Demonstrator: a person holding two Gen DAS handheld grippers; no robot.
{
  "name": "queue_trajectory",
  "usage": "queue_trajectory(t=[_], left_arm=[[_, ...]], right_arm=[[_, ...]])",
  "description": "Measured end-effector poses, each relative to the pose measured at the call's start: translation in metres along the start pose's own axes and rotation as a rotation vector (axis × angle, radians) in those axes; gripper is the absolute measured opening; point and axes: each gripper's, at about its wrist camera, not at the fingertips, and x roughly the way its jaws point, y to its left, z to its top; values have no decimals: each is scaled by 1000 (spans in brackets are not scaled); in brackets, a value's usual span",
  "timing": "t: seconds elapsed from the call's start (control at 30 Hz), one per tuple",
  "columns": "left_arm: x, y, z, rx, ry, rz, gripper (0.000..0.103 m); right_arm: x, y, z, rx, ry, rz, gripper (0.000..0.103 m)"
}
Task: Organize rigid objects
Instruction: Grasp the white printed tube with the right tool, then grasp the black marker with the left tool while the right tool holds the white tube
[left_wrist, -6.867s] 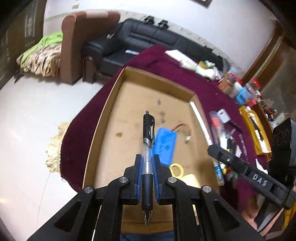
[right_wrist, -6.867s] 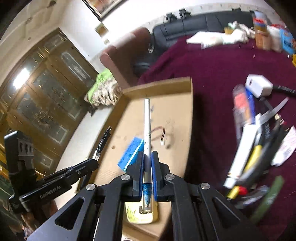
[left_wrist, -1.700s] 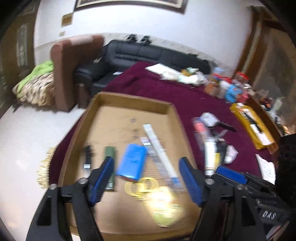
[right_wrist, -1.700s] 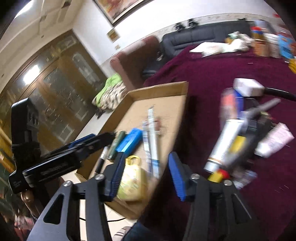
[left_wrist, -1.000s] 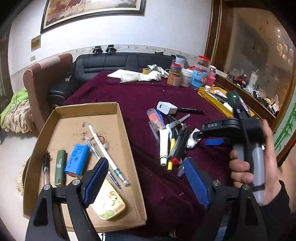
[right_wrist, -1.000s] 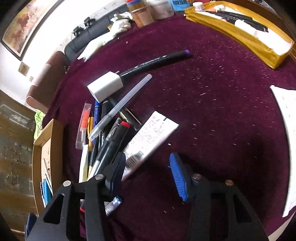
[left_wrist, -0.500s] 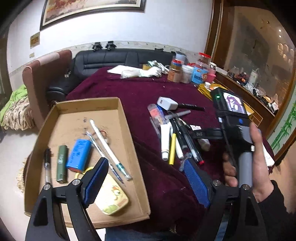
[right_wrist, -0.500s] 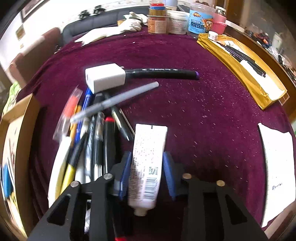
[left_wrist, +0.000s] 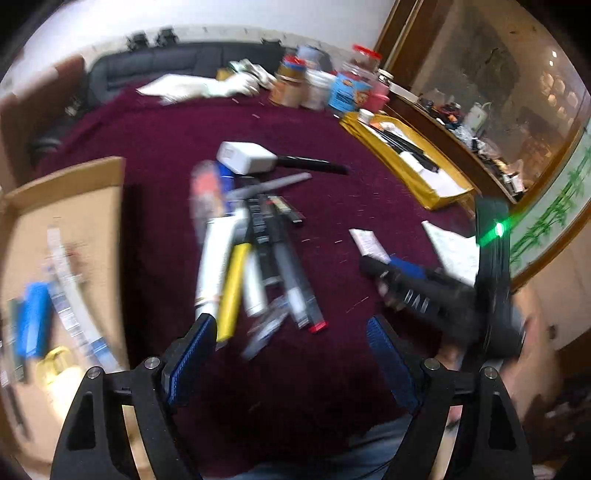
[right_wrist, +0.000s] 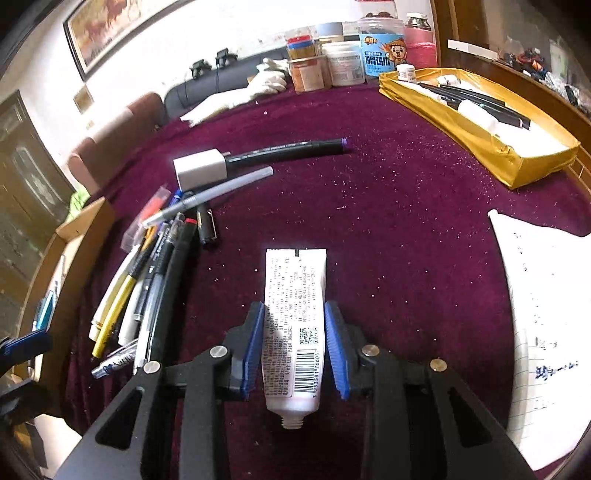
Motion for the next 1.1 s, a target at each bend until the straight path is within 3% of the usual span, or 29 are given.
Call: queue_trajectory(t=[0.03,0.17,0.27,0.4,0.57,0.67,0.77,0.93,1.0,1.1], left_arm=[[8,-3,7,-13,17,-10,83],[39,-14,34,-37,95,-34,52],[57,-18,44,-39,134,-6,43],[76,-23,50,-29,164,50,34],[93,-20,53,-42,206,156,33],[103,-21,56,-40,221,180,33],[105,-25,52,-6,200,240,18],[90,-26,28,10,183,166,16],[87,-28,23,39,144,172,17],[82,-26,19,34,119,141,15]], right_arm=[[-1,-3,-1,13,-9,16,32],[-1,-16,1,68,-10,85,32],[-3,-24,0,118,-18,119,32],[-4,-27,-2,136,-21,136,32],[-5,-29,-2,151,-24,147,32],[-5,-31,-3,158,-27,151,32],[-6,-32,-4,159,-29,151,32],[-7,-31,-5,142,-28,142,32],[-7,-29,-5,128,-26,130,32],[-7,-17,-6,62,-28,68,31]])
